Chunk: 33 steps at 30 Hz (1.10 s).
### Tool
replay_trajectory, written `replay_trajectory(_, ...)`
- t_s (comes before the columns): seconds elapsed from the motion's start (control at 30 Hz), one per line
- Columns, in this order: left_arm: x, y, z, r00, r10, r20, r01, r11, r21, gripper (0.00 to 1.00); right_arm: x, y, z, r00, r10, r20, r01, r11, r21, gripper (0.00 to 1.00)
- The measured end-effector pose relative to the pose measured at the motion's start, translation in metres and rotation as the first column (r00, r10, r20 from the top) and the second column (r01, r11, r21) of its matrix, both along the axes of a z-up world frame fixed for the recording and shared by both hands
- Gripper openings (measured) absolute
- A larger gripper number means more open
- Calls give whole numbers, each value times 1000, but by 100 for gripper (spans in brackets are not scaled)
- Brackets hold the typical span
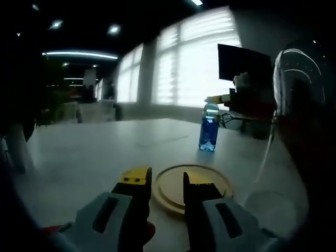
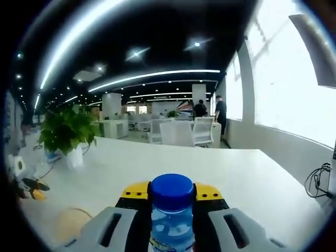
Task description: Open the cover put in the Mizone put the cover back on
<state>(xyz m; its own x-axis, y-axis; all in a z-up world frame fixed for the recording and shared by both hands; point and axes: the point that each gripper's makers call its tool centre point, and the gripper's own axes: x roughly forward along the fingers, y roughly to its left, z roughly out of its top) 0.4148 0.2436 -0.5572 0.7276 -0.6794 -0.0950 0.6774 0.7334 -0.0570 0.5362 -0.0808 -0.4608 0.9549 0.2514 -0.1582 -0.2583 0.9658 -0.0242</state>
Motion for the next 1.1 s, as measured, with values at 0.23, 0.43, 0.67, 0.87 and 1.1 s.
replay_trajectory(0.23, 3, 2, -6, 1000, 8, -14, -8, 1000, 14, 18, -3, 4, 1, 1000, 14, 8, -14, 1000, 9, 23)
replay_trajectory(0.43, 1, 0, -8, 1000, -1, -14, 1, 1000, 23, 18, -4, 5, 1, 1000, 7, 17, -7, 1000, 18, 23)
replay_trajectory(0.67, 4, 4, -10, 1000, 12, -16, -12, 1000, 27, 18, -9, 10, 0, 1000, 31, -1, -31, 998, 52, 23)
replay_trajectory(0.87, 3, 2, -9, 1000, 5, -13, -5, 1000, 28, 18, -13, 15, 0, 999, 40, -4, -39, 998, 52, 23)
replay_trajectory(1.1, 2, 1, -9, 1000, 1, -12, -1, 1000, 31, 18, -20, 23, 1, 999, 39, -5, -38, 998, 56, 23)
